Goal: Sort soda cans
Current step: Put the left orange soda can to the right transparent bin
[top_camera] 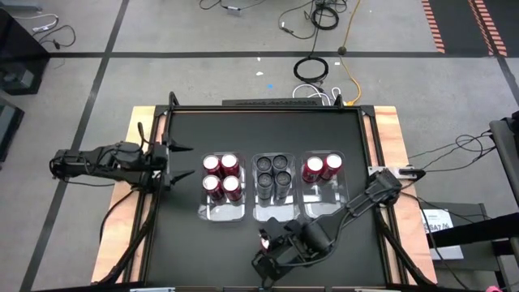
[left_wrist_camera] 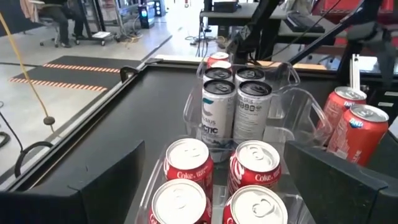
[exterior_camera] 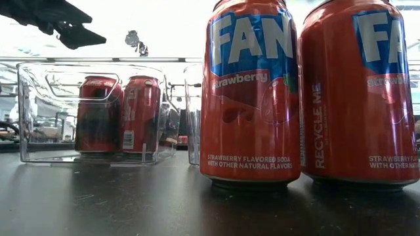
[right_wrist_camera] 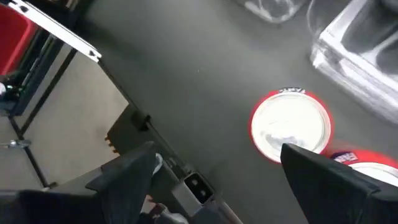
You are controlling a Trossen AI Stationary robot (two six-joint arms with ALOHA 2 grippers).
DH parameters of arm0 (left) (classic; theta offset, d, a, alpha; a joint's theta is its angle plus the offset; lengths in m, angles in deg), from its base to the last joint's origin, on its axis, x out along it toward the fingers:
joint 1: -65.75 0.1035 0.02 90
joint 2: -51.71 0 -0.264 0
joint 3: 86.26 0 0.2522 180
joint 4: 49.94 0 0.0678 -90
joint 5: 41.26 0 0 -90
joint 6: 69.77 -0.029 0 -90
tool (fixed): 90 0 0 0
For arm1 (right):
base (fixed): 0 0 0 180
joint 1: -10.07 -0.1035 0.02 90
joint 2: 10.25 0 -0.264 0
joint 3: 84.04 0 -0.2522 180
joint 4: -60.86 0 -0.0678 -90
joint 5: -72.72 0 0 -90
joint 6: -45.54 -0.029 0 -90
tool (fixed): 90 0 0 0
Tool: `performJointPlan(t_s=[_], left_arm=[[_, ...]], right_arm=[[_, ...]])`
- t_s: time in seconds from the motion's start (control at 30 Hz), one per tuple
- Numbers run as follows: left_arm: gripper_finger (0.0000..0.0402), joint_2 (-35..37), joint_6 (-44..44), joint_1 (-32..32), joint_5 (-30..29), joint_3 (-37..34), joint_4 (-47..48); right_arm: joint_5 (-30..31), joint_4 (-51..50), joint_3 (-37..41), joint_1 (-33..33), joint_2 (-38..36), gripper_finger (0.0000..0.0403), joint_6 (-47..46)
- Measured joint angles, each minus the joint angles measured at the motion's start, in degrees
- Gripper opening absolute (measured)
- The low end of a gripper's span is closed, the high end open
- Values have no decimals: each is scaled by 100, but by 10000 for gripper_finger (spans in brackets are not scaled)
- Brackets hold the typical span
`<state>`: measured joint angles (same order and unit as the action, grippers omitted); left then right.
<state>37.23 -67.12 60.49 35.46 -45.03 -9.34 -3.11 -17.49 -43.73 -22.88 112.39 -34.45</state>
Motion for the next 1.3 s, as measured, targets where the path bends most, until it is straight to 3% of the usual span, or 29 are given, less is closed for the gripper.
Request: performJointPlan(t_s=[0.4, 0.7, 1.3], left_arm=[[391, 0, 0, 0, 0, 0, -11], [391, 0, 0, -1, -4, 2, -11], [391, 0, 19, 0, -11, 4, 244]], right_arm=[[-110, -795, 0, 157, 135, 338, -439], [-49, -750, 7, 274, 318, 338, 421], [-101, -759, 9, 286, 574, 338, 749]])
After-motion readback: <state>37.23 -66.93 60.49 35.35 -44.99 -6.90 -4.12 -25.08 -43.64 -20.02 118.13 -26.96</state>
